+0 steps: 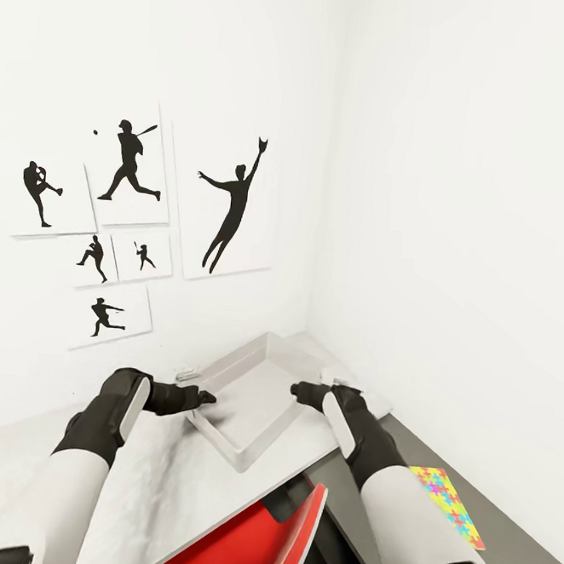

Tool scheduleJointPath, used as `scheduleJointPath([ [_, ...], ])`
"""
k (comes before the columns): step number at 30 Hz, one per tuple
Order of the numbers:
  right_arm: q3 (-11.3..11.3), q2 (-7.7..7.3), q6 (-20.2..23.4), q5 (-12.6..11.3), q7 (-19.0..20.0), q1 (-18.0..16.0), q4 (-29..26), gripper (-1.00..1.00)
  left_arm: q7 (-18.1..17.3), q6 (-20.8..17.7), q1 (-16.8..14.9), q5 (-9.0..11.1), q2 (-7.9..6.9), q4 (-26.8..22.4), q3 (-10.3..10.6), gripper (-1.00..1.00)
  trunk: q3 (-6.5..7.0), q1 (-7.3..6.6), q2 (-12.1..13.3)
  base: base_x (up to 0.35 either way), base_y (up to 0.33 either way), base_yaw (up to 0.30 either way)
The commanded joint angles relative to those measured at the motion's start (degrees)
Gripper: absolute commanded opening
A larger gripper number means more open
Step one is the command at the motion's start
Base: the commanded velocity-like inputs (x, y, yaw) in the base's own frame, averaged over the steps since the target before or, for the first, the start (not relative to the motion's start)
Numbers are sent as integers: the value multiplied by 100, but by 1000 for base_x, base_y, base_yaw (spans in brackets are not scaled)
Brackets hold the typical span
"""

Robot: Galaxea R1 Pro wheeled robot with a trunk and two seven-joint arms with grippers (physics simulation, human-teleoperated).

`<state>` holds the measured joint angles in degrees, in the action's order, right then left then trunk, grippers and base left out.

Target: Put all the toys in the child's room - the three board games (two on the bed and one on the table), the two jigsaw puzzles on the table, and the tennis ball on the table - inside the toy box on the table in the child's room.

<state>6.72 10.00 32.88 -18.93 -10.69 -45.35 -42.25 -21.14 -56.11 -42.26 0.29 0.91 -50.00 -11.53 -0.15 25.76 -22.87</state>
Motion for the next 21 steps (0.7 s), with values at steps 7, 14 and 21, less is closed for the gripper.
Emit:
scheduleJointPath([
  [7, 421, 0, -21, -772, -62, 31, 9, 100, -13, -22, -3, 6, 11, 95, -25, 100, -4, 2, -5, 0, 0, 0],
  [14, 534, 0, -357, -891, -68, 74, 76, 100, -49, -27, -2, 12, 5, 100, -25, 100, -30, 2, -5, 0, 0, 0],
  [21, 546, 0, -416, -901, -72, 78, 100, 100, -77, -31, -2, 15, 12, 97, -25, 100, -79, 2, -5, 0, 0, 0],
])
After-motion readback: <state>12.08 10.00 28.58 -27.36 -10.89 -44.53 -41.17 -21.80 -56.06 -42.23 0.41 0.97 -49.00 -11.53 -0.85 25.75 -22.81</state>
